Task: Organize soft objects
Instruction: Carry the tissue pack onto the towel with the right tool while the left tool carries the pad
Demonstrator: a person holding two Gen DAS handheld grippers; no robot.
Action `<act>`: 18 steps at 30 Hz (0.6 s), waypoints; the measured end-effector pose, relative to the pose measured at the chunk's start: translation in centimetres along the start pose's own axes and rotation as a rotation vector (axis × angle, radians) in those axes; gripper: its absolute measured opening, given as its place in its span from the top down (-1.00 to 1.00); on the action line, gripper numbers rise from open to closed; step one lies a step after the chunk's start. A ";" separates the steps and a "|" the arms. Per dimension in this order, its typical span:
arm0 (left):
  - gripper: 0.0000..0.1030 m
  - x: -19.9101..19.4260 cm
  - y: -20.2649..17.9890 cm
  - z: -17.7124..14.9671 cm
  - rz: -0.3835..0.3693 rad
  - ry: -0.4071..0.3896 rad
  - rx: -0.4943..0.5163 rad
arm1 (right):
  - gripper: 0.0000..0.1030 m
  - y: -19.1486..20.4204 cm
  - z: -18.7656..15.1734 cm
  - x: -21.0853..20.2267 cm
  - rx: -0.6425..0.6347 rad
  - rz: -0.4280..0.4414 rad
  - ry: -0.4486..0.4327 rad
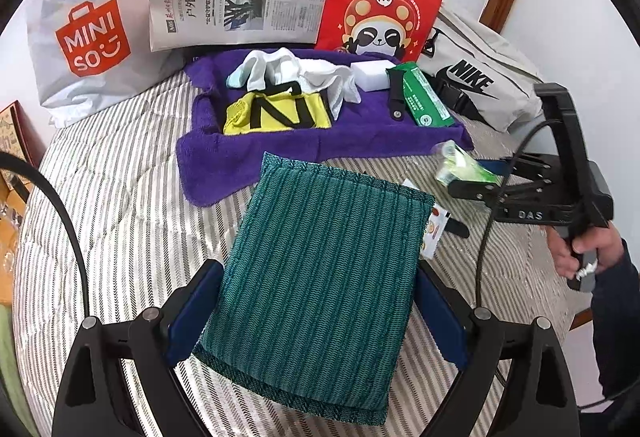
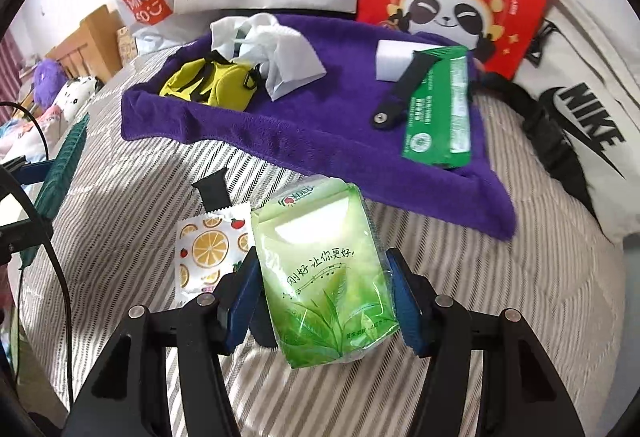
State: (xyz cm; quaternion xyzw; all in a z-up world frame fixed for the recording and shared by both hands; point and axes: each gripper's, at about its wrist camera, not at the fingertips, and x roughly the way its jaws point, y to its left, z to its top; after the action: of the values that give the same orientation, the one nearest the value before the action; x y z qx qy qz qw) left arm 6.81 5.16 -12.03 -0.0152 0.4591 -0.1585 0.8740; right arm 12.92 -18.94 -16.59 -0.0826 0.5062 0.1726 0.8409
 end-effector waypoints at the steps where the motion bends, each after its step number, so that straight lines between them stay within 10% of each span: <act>1: -0.81 -0.1 -0.2 0.2 0.001 -0.002 -0.002 | -0.16 0.0 -0.1 -0.3 0.003 -0.005 0.001; 18: -0.81 -2.1 -1.4 4.5 0.057 -0.044 -0.003 | -0.16 -0.1 3.3 -2.6 0.073 0.000 -0.032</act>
State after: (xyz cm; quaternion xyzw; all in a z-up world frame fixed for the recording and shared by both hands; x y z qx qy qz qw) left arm 8.95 3.92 -7.50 -0.0071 0.4402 -0.1324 0.8881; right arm 14.61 -18.54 -12.74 -0.0490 0.4986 0.1550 0.8515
